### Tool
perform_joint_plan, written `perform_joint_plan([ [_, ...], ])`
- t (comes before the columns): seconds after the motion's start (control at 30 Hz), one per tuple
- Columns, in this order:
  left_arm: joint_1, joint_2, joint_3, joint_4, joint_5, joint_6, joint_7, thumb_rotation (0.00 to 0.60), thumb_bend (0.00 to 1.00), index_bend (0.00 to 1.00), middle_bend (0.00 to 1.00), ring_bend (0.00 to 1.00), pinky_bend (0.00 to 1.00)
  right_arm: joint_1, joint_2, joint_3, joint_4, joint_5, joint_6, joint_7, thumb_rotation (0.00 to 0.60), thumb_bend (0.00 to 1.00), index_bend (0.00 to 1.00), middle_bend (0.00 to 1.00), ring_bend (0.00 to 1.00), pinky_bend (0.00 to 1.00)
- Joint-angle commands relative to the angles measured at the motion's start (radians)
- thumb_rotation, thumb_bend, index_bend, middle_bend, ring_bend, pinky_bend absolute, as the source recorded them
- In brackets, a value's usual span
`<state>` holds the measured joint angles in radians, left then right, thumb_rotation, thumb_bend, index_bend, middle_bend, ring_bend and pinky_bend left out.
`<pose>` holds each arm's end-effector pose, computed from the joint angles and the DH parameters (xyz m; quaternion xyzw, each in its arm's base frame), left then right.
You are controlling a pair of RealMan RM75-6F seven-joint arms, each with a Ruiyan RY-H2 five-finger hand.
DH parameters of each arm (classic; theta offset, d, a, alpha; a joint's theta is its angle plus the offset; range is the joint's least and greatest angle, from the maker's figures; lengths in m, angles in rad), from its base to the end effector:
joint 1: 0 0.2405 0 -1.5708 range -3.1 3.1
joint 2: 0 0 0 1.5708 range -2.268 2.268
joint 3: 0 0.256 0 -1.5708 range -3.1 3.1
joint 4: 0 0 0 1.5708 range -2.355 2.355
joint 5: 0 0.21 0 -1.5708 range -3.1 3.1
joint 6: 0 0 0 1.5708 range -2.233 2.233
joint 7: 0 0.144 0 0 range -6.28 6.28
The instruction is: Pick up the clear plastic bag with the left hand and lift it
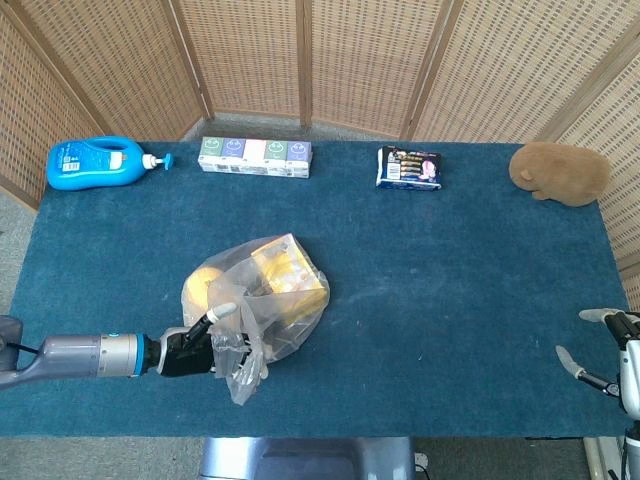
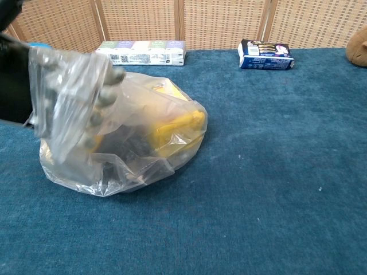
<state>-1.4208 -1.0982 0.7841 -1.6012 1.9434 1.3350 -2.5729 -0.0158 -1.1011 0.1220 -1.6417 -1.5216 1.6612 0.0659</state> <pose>-0.1219 0.2808 0.0959 0.3347 0.9083 0.1393 0.2086 -0.3053 -0.1613 0.1944 0.5180 -0.3562 0.4594 0.6275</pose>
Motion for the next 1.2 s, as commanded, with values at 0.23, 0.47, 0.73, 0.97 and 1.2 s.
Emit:
perform_joint_plan([
  [0.23, 0.074, 0.009, -0.053, 0.040, -0.017, 0.067, -0.034, 0.000, 0.04, 0.32, 0.44, 0.40, 0.35, -0.001, 0.000, 0.000, 0.001, 0.000, 0.001, 0.000, 0.406, 0.27, 0.37, 0.41, 0.40, 0.25],
  [0.47, 0.123, 0.040, -0.093, 0.017, -0.084, 0.064, -0.026, 0.000, 0.05, 0.38, 0.53, 0.46, 0.38, 0.001, 0.000, 0.000, -0.001, -0.001, -0.003, -0.002, 0.407, 0.27, 0.37, 0.41, 0.40, 0.25],
  [0.73, 0.189, 0.060, -0.163, -0.024, -0.162, 0.063, -0.010, 0.000, 0.07, 0.43, 0.61, 0.54, 0.43, 0.001, 0.000, 0.000, -0.002, -0.002, -0.002, -0.004, 0.404, 0.27, 0.37, 0.41, 0.40, 0.25],
  [0.97, 0.244, 0.137, -0.243, -0.034, -0.158, 0.164, 0.001, 0.000, 0.07, 0.44, 0.62, 0.57, 0.45, -0.002, 0.002, -0.002, -0.003, -0.005, 0.001, -0.002, 0.408, 0.27, 0.37, 0.41, 0.40, 0.25],
  [1.2, 0.265, 0.209, -0.278, -0.074, -0.178, 0.103, 0.072, 0.000, 0.10, 0.45, 0.63, 0.57, 0.45, -0.002, 0.000, -0.003, -0.001, -0.006, 0.000, 0.001, 0.408, 0.27, 0.37, 0.41, 0.40, 0.25],
])
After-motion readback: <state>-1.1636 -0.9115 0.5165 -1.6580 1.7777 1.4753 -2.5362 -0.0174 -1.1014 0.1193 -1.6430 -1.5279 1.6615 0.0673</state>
